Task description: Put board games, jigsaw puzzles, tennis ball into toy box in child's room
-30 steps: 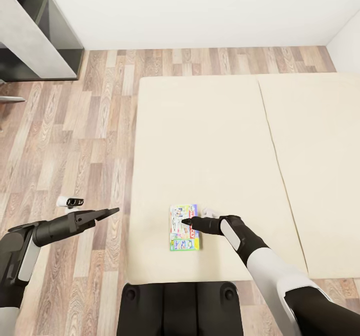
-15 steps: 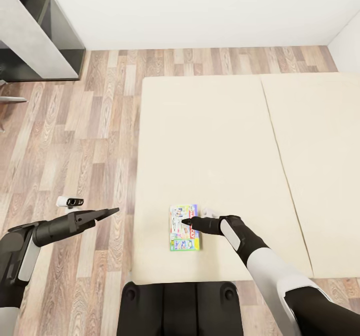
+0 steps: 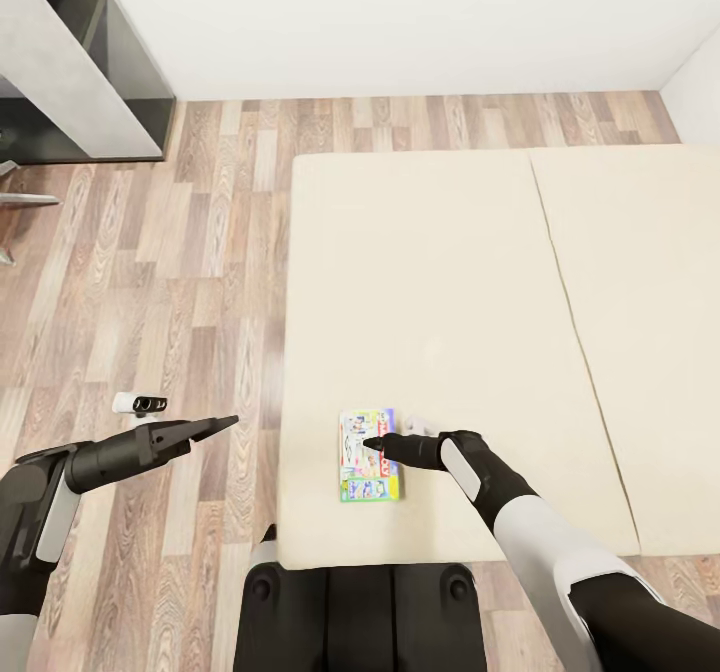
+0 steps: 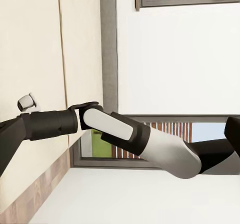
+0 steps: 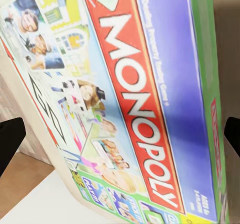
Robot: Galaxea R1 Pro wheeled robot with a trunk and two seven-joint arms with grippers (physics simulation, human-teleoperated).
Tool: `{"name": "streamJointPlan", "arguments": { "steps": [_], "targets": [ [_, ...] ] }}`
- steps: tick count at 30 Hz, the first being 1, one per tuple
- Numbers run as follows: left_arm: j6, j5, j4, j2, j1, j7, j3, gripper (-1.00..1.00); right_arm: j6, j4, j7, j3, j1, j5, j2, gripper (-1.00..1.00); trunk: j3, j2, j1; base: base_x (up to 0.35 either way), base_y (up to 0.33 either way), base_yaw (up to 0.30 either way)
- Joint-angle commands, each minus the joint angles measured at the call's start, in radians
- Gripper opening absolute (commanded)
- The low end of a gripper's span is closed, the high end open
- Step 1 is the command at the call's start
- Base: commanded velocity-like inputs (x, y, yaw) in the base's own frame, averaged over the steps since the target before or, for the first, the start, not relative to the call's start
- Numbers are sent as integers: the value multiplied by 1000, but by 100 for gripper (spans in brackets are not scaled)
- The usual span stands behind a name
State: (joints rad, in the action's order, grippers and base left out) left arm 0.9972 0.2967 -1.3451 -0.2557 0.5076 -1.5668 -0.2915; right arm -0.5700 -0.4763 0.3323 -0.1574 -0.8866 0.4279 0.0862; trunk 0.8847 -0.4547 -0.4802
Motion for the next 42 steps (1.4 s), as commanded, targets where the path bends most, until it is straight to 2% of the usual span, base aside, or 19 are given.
{"name": "streamJointPlan", "arguments": {
  "steps": [1,42],
  "targets": [
    [11,-1,0,0,0,-4,0,100,-4,-1,1,-2,0,2,0,100,1,-1,-1,0,43,0],
    [11,-1,0,0,0,-4,0,100,-4,-1,2,-1,-1,2,0,100,1,-1,-1,0,56,0]
  ]
}}
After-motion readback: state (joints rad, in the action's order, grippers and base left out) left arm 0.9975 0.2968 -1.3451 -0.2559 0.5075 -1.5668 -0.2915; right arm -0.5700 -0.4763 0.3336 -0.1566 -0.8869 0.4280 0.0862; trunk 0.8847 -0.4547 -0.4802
